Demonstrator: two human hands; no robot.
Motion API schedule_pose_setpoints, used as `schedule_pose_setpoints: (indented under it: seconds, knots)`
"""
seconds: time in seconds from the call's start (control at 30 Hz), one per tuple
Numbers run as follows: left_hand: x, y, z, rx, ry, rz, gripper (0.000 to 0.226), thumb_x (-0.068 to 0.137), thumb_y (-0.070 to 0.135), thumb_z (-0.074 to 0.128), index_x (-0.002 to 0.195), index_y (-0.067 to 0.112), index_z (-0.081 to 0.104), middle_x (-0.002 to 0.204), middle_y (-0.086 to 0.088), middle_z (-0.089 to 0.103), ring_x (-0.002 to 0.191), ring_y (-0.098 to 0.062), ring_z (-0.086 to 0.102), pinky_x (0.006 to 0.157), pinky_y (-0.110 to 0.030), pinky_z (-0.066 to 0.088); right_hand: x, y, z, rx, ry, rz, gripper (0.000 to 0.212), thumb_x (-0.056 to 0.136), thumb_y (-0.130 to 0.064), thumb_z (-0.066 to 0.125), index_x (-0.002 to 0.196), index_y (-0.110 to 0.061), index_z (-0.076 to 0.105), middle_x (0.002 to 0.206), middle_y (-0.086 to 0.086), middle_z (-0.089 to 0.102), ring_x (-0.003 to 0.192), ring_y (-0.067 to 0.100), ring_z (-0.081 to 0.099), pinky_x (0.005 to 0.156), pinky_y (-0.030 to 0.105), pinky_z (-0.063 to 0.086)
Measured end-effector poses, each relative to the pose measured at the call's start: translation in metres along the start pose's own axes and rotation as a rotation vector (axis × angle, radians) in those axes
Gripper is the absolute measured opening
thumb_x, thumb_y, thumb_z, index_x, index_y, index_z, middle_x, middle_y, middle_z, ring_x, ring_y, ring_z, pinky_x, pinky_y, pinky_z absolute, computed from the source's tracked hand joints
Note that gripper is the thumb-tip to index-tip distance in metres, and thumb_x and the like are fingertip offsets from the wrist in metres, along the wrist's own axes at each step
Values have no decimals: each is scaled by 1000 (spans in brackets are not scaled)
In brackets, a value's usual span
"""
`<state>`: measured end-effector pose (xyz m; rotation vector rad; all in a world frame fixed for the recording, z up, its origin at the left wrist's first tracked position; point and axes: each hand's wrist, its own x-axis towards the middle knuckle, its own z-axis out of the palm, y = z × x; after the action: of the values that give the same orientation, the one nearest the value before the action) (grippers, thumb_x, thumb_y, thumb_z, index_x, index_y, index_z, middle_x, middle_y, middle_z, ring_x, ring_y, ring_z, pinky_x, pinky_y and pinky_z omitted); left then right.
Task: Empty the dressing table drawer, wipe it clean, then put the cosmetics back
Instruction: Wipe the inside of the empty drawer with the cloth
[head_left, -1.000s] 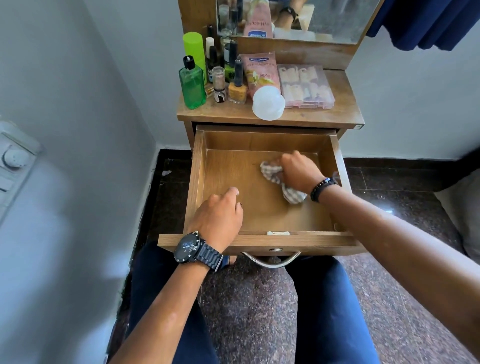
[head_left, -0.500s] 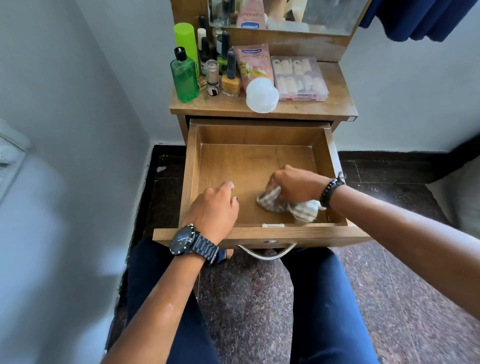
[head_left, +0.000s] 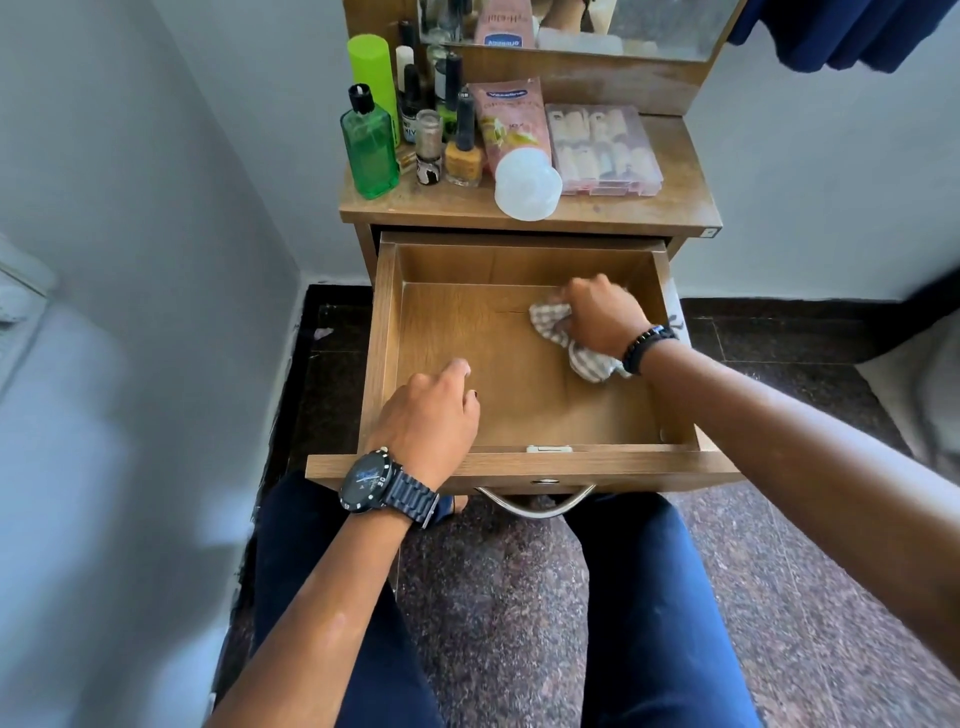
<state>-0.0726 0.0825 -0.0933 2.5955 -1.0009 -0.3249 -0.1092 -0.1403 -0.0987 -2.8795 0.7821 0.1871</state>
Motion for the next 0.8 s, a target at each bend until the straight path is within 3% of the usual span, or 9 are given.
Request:
schedule_pose_setpoints:
  seconds: [0.1, 0.27, 0.37, 0.47, 0.6, 0.8]
  knots:
    - [0, 0, 1, 1, -4, -7, 32, 95, 28, 42, 127, 23, 47, 66, 5, 65, 52, -10, 58, 39, -22, 39, 15, -6, -2, -36, 93, 42, 27, 90, -4, 48, 109, -12, 64, 102, 17, 66, 95, 38, 63, 75, 38, 50]
    - [1, 1, 2, 25, -16, 13, 32, 95, 25, 44, 127, 24, 47, 73, 4, 67, 54, -10, 58, 38, -21, 34, 7, 2, -4, -51, 15, 20, 28, 88, -7, 53, 116, -7, 59, 107, 19, 64, 98, 38, 62, 77, 38, 50]
    - [1, 2, -1, 48, -20, 24, 32, 94, 23, 44, 127, 23, 48, 83, 3, 69, 57, -13, 59, 41, -23, 40, -9, 6, -6, -45, -116, -65, 28, 86, -11, 60, 113, -4, 58, 108, 17, 63, 99, 36, 63, 77, 37, 50]
    - [2, 7, -1, 51, -32, 49, 31, 95, 25, 47, 125, 23, 50, 83, 5, 70, 60, -13, 61, 42, -22, 39, -34, 9, -2, -69, -337, -178, 39, 83, -16, 68, 121, -14, 59, 113, 10, 62, 94, 26, 64, 82, 31, 54]
    - [4, 24, 1, 7, -68, 93, 31, 93, 38, 48, 120, 22, 53, 80, 5, 70, 62, -11, 64, 46, -24, 46, -63, 8, -3, -79, -553, -258, 37, 83, -7, 61, 119, -14, 63, 116, 11, 65, 99, 23, 64, 90, 34, 53]
    - [5, 28, 6, 2, -40, 80, 36, 98, 41, 29, 99, 19, 57, 63, 2, 61, 55, -16, 61, 48, -30, 49, -64, 6, -1, -51, -425, -181, 37, 84, -7, 60, 118, -22, 64, 112, 9, 65, 93, 24, 66, 81, 33, 56]
